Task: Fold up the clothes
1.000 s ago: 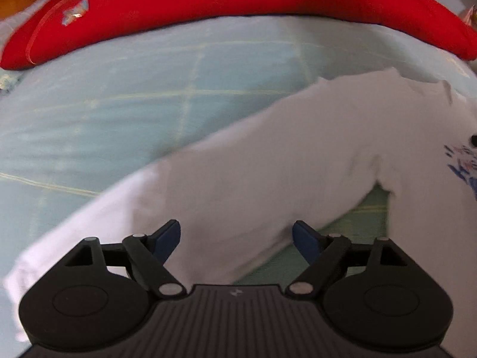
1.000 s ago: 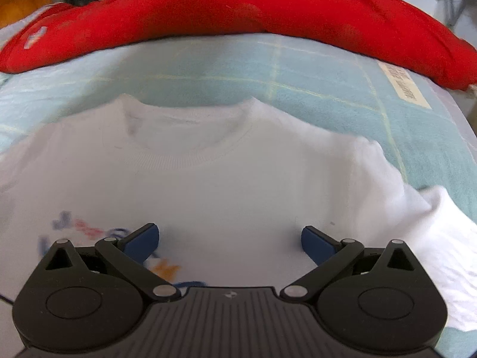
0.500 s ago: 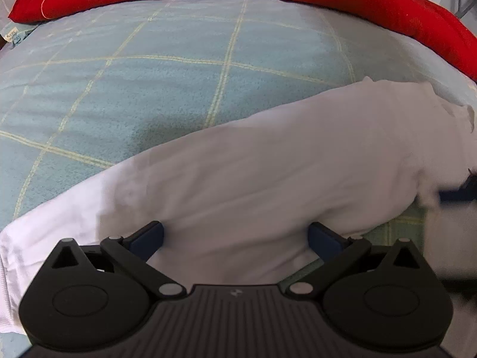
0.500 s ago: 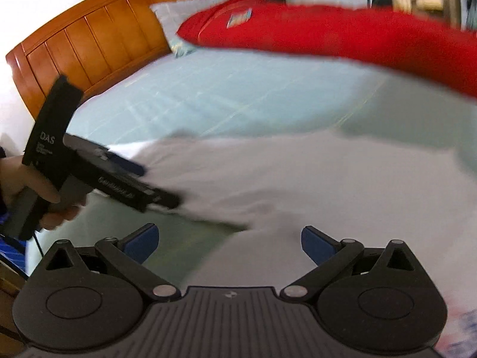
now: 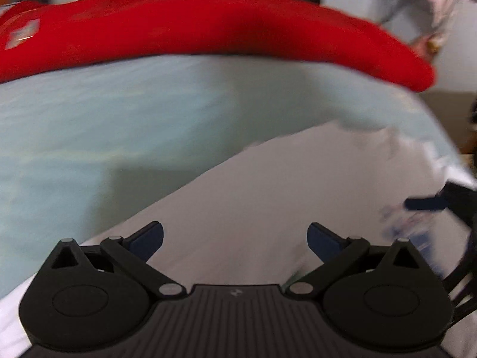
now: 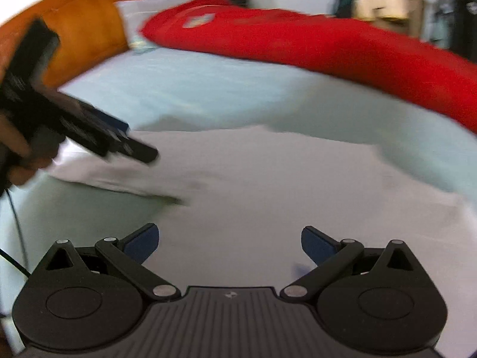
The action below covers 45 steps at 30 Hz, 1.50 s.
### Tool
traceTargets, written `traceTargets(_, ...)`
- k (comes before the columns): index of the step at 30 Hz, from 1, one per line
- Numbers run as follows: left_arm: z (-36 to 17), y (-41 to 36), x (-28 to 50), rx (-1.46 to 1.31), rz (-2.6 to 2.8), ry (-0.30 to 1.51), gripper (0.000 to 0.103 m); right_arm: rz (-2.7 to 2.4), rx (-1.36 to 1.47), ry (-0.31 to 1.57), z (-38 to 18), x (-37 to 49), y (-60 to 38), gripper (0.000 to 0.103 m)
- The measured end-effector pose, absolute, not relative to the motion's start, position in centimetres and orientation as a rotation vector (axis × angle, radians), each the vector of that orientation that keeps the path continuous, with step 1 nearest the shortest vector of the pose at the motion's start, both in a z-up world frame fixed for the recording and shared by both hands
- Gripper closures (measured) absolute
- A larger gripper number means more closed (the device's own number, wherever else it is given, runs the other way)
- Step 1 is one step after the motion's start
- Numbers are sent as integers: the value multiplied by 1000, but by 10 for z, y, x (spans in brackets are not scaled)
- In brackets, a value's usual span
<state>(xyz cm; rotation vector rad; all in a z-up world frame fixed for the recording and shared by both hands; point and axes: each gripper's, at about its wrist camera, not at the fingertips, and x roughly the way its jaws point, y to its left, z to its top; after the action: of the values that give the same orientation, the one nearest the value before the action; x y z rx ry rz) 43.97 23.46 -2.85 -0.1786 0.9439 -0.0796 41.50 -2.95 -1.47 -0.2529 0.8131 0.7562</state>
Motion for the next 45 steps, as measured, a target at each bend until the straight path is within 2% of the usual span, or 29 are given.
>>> traceTargets(7,-56,191,511,-263,-201,969,1,587,-336,879,-43,405,-62,0)
traceTargets(14,-85,197,546,-213,-121,972,1,518,-253,904,-68,403,-68,0)
traceTargets(20,-65,197,545,-190,-72,941,1,488,-252,878,-71,400,-61,0)
traceTargets(26,-22,168,502,-111,-133,886,1,474,-187,791,-37,401,-93,0)
traceTargets(28,-19,154,493,-81,-137,881,1,417,-187,768,-32,407,-112,0)
traceTargets(32,-24,121,481,-53,-118,896,1,350,-150,858,-56,427,-153,0)
traceTargets(38,-26,78,478,-112,-88,945,1,435,-70,917,-62,395,-203,0)
traceTargets(45,-19,12,518,-148,-206,924,1,398,-82,755,-26,417,-271,0)
